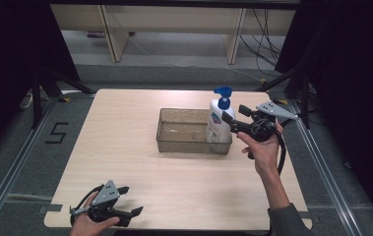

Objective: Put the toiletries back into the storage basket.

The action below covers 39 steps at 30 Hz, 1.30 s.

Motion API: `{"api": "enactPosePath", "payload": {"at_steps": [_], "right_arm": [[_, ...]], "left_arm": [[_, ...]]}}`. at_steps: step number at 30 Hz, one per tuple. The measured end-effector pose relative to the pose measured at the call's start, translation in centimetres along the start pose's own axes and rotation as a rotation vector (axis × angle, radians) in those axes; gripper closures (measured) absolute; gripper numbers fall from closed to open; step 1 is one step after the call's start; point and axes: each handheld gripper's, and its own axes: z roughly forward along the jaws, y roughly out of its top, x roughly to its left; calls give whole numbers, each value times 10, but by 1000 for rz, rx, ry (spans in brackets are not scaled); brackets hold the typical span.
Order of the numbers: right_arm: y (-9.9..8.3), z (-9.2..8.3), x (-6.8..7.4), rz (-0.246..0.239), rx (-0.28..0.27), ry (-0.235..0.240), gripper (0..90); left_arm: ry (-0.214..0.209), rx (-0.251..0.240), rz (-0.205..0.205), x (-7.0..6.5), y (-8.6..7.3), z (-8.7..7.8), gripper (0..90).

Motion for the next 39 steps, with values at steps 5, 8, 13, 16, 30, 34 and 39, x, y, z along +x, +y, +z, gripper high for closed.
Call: {"api": "enactPosePath", "payload": {"at_steps": [5,8,13,16,30,34,39], "right_arm": [[-1,-4,3,10,7,23,243],[-2,-7,5,22,8,29,241],[-5,-11,10,8,20,33,236],[-7,-12,11,4,27,27,233],[-13,-16,15,8,44,24,230],[-14,-19,15,1,49,21,228],[-17,-20,15,12,61,28,217]], "left_arm": [[-10,-15,-20,-1,0,0,153],[-13,-21,-21,-2,0,1,153],[-9,-10,-6,-1,0,0,153],[-3,-7,-7,0,0,-1,153],[-7,-8,-4,-1,0,0,153],[-9,-9,-1,0,0,0,153],[-5,-3,2,0,0,0,153]]}}
